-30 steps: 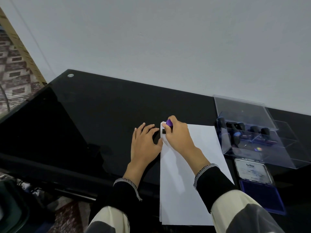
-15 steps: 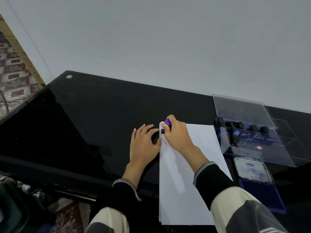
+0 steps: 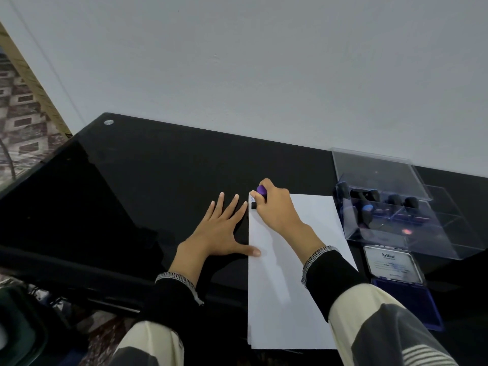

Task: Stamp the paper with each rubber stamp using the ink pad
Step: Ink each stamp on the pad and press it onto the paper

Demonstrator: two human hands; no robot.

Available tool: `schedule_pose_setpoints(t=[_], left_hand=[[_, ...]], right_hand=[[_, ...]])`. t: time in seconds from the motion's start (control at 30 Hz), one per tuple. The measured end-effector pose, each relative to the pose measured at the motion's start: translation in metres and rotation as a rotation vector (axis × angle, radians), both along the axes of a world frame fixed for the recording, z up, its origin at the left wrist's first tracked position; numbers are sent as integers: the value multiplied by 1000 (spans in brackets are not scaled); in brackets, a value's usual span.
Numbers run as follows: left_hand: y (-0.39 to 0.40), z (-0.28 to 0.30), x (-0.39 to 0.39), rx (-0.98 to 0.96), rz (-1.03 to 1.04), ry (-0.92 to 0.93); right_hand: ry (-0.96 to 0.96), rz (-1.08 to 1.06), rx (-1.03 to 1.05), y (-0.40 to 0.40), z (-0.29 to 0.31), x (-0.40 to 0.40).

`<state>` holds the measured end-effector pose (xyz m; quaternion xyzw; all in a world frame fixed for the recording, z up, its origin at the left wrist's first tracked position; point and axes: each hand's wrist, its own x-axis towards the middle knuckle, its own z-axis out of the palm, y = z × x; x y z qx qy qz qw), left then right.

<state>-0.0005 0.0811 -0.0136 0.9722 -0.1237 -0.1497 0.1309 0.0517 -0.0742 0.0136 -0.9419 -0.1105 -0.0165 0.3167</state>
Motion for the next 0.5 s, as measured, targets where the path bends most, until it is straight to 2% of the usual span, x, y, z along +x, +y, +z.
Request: schedule_pose_setpoints(t=[0.23,0.37,0.5], left_hand=[[-3,-6,-1,76,-2,-33],[-4,-7,-1,78,5,-43],[-5,-7,-2,38,30,-65]], right_hand=[[-15,-15,19,0,-2,-4],[-37,-28,18,1,-4,-6],[28,-11,7,3,1,7]])
